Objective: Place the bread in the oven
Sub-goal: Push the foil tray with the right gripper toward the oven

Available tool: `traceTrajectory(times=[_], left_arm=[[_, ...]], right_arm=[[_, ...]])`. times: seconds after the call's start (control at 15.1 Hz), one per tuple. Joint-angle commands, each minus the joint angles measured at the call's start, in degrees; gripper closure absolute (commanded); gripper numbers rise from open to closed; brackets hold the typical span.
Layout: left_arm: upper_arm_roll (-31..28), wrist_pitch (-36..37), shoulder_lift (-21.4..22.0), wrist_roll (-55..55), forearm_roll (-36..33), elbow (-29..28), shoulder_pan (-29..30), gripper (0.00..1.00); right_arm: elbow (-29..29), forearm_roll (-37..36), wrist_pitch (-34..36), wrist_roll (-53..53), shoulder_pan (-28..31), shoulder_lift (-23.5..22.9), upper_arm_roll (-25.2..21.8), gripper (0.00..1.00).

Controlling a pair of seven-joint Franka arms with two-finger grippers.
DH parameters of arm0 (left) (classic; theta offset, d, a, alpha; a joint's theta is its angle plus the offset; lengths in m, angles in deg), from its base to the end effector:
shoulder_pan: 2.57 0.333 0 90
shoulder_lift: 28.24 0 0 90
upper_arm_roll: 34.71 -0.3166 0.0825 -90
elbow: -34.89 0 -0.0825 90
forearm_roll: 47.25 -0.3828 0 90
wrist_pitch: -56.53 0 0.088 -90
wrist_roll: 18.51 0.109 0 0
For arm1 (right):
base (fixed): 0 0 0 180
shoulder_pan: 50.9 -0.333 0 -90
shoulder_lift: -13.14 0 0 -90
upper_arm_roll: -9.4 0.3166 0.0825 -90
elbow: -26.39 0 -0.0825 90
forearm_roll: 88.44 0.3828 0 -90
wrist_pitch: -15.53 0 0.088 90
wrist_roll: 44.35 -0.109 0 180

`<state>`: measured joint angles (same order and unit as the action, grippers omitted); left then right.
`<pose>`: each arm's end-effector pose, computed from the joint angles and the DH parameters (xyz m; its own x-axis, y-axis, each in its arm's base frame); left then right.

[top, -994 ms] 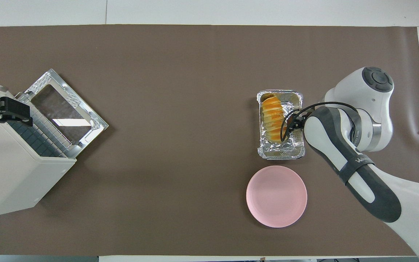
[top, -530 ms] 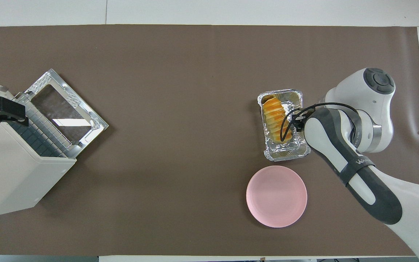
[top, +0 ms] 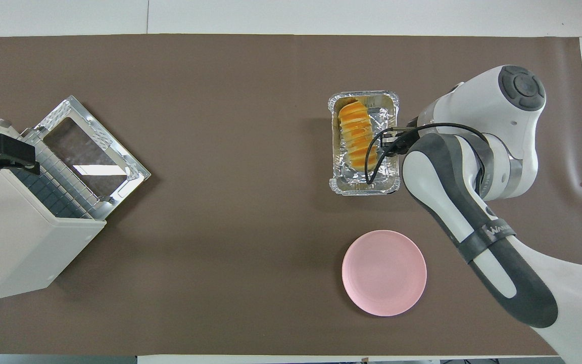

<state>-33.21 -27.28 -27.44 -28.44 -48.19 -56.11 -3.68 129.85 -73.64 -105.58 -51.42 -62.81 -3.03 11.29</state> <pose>0.5360 -0.0226 0.6138 0.9858 0.1294 -0.1067 0.1263 -0.9913 -0.0357 0.6117 0.1614 0.3914 0.9997 -0.0130 -0.0186 -0.0169 -0.9730 -0.2304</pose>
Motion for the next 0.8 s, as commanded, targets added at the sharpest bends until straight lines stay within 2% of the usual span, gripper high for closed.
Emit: traceTrajectory(times=[0.0, 0.13, 0.27, 0.4, 0.73], left_arm=[[0.3, -1.2, 1.0, 0.4, 0.9, -0.8, 0.9, 0.00], [0.3, -1.3, 1.0, 0.3, 0.9, -0.9, 0.9, 0.00], [0.3, -1.4, 1.0, 0.3, 0.9, -1.0, 0.9, 0.00], [0.3, -1.4, 1.0, 0.2, 0.9, -1.2, 0.9, 0.00], [0.2, -2.1, 1.0, 0.2, 0.9, -1.3, 0.9, 0.00]], right_arm=[[-8.9, 1.2, 1.8, -7.3, -5.8, -4.3, 0.1, 1.00], [-16.3, 0.5, 2.3, -14.0, -11.4, -9.6, -0.1, 1.00], [-24.8, 0.3, 2.5, -18.8, -14.7, -16.4, -0.2, 1.00], [-30.7, 0.2, 1.7, -19.9, -17.2, -21.5, -0.2, 1.00], [-30.1, 0.6, -2.4, -21.8, -21.0, -24.7, -0.1, 1.00]])
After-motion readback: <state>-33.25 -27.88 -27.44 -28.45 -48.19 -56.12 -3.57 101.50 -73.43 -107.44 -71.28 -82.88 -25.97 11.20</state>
